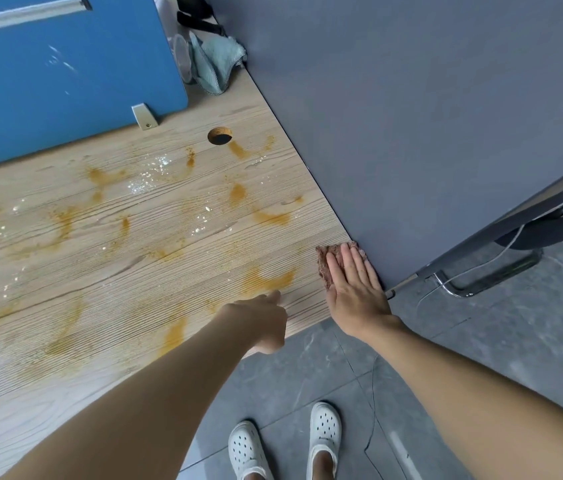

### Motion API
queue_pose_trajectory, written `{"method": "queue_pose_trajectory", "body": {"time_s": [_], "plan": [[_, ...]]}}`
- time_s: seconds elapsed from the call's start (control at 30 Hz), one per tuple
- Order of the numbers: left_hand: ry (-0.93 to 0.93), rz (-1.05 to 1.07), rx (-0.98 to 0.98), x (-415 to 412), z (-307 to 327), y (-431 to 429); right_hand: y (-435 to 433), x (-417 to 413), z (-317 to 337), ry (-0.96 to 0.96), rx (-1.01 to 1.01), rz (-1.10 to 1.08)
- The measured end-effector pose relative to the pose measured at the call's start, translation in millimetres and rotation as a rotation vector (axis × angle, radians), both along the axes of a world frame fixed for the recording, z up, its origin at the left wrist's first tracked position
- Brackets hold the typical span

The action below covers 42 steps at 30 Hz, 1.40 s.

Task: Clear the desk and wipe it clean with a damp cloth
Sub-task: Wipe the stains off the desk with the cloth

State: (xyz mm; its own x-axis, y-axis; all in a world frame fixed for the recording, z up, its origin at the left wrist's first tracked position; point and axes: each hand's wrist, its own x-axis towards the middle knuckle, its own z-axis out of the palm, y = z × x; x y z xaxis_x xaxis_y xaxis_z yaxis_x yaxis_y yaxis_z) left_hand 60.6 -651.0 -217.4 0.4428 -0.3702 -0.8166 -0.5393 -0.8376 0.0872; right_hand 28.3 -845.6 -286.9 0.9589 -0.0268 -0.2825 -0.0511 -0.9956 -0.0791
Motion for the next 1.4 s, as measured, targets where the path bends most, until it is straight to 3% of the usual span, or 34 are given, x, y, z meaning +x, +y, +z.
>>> {"method": "queue_pose_trajectory", "body": {"time_s": [0.27,0.4,0.67,0.87,1.07,1.27,1.4], "plan": [[0.056,-0.032,0.022,12.4,-3.2,-4.3,1.4,0.9,-1.3,0.03,0.016,0.092],[0.06,-0.048,0.028,15.2,-8.3,-4.0,6.5,23.8,-2.9,0.045,0.039,-0.002],[0.082,-0.01,0.024,17.6,-1.2,-8.7,8.6,14.3,-0.8,0.084,0.041,0.075],[0.088,-0.035,0.031,18.6,7.5,-12.3,16.8,50.2,2.7,0.084,0.037,-0.015],[0.107,-0.034,0.049,21.3,17.6,-15.5,12.1,36.2,4.0,0.133,0.044,0.113],[0.118,-0.046,0.053,25.1,23.8,-17.3,17.0,74.1,-0.1,0.085,0.034,0.026],[0.128,-0.045,0.035,26.2,26.9,-21.8,22.5,51.7,3.9,0.073,0.029,0.115]]}}
